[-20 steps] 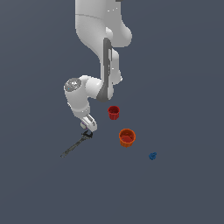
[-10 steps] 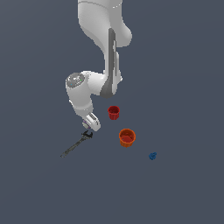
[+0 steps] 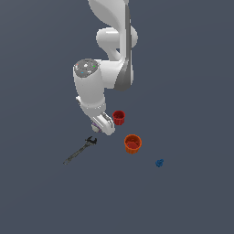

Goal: Pick up a designated object from a clutter of objects.

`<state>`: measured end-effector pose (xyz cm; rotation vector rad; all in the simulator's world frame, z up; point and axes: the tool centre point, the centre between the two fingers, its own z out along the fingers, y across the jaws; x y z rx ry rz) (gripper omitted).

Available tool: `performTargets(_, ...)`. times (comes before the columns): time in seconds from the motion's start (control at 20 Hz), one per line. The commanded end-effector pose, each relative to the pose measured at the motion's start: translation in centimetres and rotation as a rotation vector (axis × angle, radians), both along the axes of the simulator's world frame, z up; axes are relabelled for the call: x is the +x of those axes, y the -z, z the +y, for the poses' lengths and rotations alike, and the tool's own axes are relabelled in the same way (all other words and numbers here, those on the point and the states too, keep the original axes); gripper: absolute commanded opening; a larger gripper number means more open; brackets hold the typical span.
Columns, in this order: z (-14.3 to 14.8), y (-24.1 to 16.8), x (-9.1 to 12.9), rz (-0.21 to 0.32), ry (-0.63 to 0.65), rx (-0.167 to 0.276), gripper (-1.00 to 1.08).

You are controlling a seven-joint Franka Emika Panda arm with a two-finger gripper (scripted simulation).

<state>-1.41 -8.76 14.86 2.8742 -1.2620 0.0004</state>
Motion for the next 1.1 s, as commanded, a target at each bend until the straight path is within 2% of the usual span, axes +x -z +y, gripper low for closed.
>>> performTargets(0.0, 1.4, -2.4, 1.1, -0.001, 0.001, -0.001, -1.00)
performTargets(0.6, 8.0, -13.3, 6.2, -0.001, 0.001, -0.001, -1.00)
performTargets(1.05, 11.9, -19.5, 9.4, -0.001, 0.000, 0.000, -1.00)
